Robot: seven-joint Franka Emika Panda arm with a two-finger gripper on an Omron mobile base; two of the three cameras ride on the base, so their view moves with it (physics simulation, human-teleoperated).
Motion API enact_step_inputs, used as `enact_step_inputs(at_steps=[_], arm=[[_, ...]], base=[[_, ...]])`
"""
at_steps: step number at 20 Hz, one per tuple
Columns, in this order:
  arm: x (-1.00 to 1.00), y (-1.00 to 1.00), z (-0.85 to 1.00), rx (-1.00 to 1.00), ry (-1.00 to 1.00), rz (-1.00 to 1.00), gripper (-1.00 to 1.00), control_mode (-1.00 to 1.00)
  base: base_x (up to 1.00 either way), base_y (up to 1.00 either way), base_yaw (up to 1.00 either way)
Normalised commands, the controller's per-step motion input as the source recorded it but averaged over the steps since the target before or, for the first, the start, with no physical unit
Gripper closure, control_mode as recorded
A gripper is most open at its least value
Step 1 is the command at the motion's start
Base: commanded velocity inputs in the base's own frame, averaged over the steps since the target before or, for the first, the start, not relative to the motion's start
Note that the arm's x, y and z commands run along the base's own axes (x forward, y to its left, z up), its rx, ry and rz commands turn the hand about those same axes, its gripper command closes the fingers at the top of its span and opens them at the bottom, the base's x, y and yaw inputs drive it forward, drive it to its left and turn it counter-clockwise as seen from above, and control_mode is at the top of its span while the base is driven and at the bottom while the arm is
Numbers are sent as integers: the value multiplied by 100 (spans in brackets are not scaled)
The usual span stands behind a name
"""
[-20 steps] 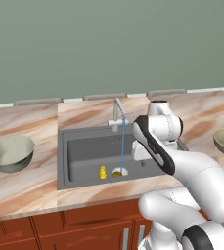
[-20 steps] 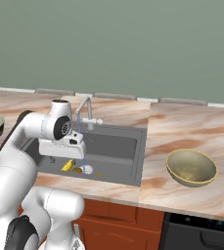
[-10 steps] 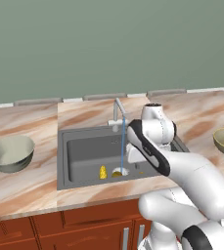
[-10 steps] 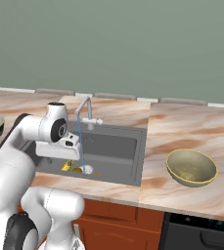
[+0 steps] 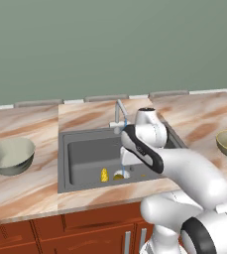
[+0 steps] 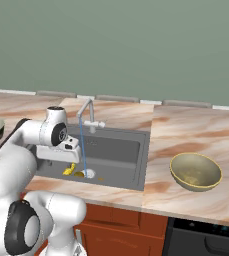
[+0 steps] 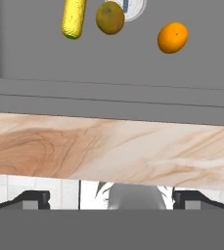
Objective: Pick the oranges from the sink and place them in one bowl. Place the corn in the other bowl. Then turn off the sink faucet.
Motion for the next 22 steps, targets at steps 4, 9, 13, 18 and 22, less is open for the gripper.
enact_step_inputs(at_steps=[4, 9, 13, 18, 22], arm=[[29, 2, -16, 0, -2, -3, -100, -100], [20, 0, -8, 0, -1, -3, -100, -100], [18, 0, -6, 0, -1, -1, -100, -100], [11, 0, -18, 0, 0, 0, -100, -100], [13, 0, -28, 0, 0, 0, -100, -100]], base=[[0, 0, 0], [0, 0, 0], [0, 0, 0], [0, 0, 0], [0, 0, 0]])
